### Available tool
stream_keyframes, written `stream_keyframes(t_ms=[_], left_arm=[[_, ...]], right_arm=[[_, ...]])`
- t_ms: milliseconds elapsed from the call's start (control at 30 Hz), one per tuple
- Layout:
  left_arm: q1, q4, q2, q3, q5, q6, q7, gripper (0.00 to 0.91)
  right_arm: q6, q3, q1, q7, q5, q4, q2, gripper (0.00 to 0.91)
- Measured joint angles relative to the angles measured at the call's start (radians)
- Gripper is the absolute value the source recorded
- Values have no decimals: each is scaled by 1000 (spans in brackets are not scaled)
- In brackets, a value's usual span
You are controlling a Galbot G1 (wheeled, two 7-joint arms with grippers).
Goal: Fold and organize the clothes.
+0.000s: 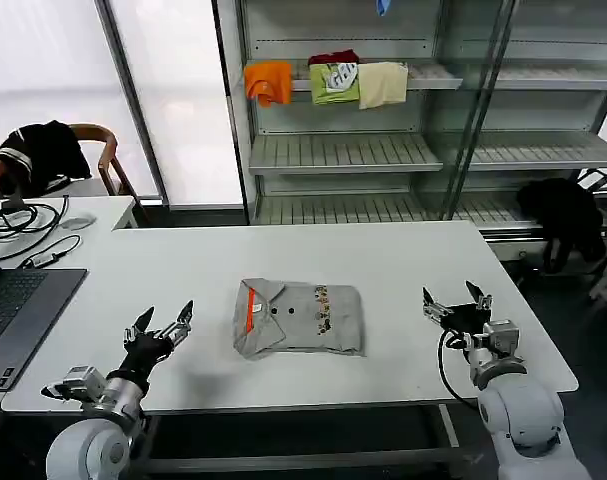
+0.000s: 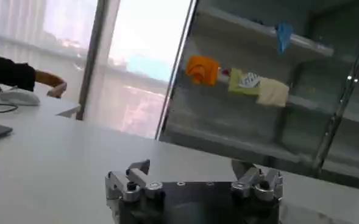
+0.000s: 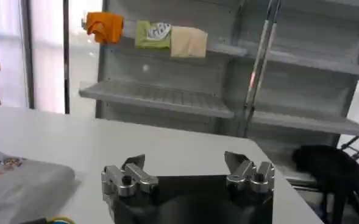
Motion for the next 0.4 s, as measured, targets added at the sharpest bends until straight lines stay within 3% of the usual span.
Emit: stream_keyframes(t_ms=[400], left_arm=[[-12,10,4,21,-12,11,-4,907]], right_arm=[[-6,-2,-24,16,32,18,8,907]])
